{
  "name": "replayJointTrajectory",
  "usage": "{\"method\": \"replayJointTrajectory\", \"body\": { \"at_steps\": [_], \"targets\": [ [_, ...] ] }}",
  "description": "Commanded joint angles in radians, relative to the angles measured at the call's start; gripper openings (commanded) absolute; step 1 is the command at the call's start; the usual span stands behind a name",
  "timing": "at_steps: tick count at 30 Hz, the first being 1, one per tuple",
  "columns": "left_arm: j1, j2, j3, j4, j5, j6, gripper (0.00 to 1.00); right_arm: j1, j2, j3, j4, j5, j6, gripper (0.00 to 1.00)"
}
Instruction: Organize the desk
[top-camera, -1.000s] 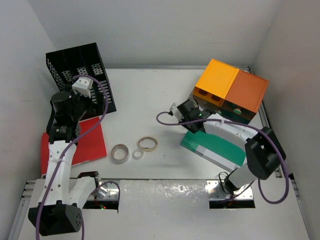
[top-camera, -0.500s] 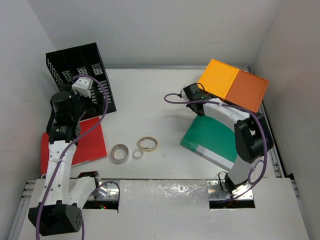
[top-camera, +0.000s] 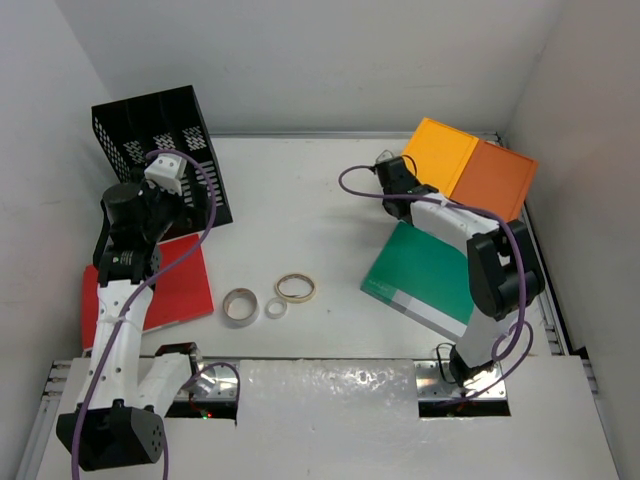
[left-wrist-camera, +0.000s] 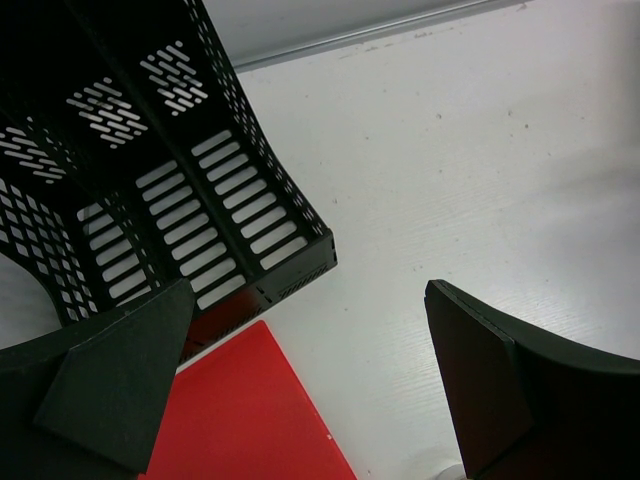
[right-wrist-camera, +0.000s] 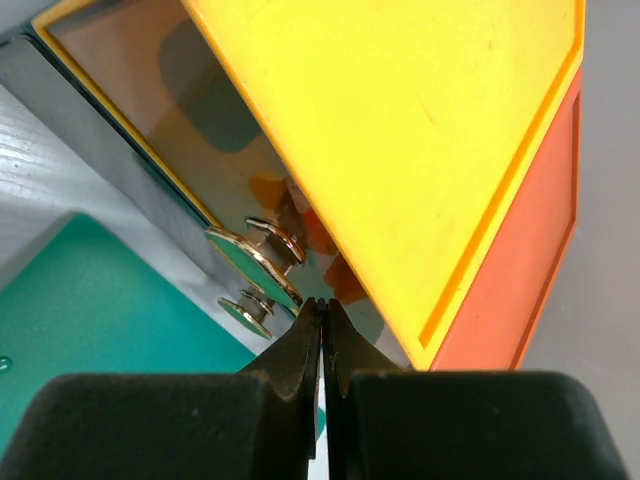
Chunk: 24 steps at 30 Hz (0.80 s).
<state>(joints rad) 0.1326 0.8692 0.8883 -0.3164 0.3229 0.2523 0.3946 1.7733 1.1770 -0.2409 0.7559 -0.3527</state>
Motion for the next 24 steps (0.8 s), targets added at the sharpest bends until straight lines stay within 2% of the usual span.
{"method": "replayJointTrajectory", "body": {
  "at_steps": [1, 5, 8, 9, 10, 11, 12, 15, 19, 24],
  "targets": [
    [0.012, -0.001, 0.000, 0.040, 0.011, -0.008, 1.00, -0.005, -0.028, -0.008, 0.083, 0.048, -0.016, 0.00],
    [0.013, 0.007, 0.000, 0.040, 0.016, -0.008, 1.00, -0.002, -0.073, -0.034, 0.040, 0.002, 0.081, 0.00],
    [0.016, 0.013, 0.001, 0.043, 0.022, -0.008, 1.00, 0.001, -0.191, -0.131, 0.069, -0.125, 0.266, 0.03],
    [0.016, 0.016, 0.001, 0.042, 0.024, -0.007, 1.00, 0.001, -0.228, -0.219, 0.101, -0.150, 0.326, 0.10],
    [0.016, 0.019, 0.003, 0.043, 0.025, -0.008, 1.00, 0.003, -0.309, -0.271, 0.183, -0.189, 0.462, 0.24],
    [0.018, 0.019, 0.001, 0.045, 0.031, -0.008, 1.00, 0.001, -0.348, -0.321, 0.228, -0.202, 0.518, 0.52],
    [0.016, 0.022, 0.001, 0.045, 0.031, -0.007, 1.00, 0.001, -0.383, -0.423, 0.332, -0.204, 0.641, 0.61],
    [0.016, 0.021, 0.001, 0.039, 0.038, -0.005, 1.00, 0.000, -0.468, -0.575, 0.484, -0.146, 0.826, 0.80],
    [0.018, 0.014, 0.000, 0.034, 0.048, 0.001, 1.00, -0.005, -0.457, -0.587, 0.477, 0.014, 0.926, 0.79],
    [0.018, 0.007, 0.000, 0.031, 0.053, 0.005, 1.00, -0.026, -0.379, -0.554, 0.479, 0.057, 1.030, 0.63]
  ]
}}
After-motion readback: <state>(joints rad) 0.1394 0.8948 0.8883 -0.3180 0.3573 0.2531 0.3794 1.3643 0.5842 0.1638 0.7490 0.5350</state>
